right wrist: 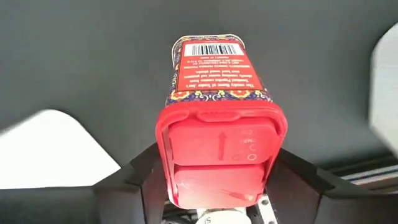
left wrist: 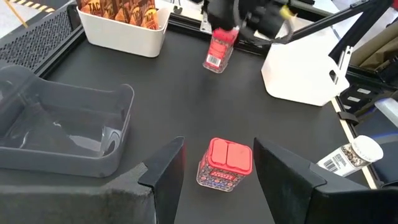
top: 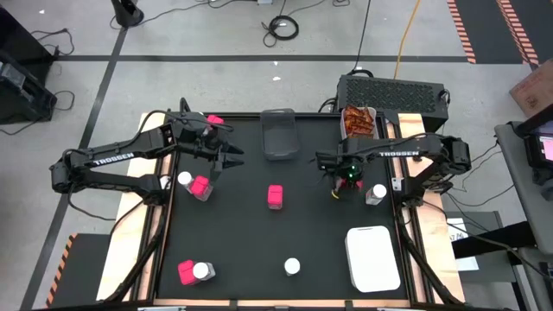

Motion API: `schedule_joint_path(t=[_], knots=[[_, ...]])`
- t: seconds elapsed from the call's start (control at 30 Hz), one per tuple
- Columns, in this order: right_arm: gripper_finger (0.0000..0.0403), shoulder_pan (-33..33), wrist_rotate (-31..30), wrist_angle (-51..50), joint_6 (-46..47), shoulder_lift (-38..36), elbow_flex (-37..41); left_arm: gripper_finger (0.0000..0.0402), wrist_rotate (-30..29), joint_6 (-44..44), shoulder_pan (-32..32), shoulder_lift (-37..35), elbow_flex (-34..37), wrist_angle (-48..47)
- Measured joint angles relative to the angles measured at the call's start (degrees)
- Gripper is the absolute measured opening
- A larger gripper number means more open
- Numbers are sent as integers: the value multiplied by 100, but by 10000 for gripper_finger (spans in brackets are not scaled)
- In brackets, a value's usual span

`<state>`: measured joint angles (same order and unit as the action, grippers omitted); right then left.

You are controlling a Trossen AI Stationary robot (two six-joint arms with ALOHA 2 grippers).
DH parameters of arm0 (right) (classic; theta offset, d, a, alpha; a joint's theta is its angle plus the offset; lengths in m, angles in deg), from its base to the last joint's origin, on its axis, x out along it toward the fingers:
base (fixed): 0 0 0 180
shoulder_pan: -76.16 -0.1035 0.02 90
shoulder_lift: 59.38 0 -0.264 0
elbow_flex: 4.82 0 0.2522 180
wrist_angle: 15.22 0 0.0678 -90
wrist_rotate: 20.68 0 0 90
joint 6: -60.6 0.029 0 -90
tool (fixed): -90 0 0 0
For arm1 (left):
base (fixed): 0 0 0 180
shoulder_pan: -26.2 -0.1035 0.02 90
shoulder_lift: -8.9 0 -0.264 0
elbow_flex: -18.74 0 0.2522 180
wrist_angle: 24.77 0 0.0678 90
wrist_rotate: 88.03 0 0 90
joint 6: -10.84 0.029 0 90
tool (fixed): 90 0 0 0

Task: Sort spices by type
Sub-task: Put the red seasoning can into the black transparent bin

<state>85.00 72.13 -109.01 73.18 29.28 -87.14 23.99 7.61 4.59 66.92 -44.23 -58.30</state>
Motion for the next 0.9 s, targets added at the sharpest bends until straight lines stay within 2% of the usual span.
schedule_joint_path(t=[0.2,0.33,0.53,0.73,0.9], knots=[[209,101,-447,-449,-3,81,-1287,194,0,65,0,0,0,2],[209,314,-600,-652,-263,416,-2228,194,0,64,0,0,0,2],[209,707,-1079,-769,-1368,1452,-3800,194,0,64,0,0,0,0],[210,1187,-1096,-649,-2423,2704,-5371,194,0,60,0,0,0,0],[210,1472,-1226,-533,-2888,3526,-6283,194,0,56,0,0,0,-2]])
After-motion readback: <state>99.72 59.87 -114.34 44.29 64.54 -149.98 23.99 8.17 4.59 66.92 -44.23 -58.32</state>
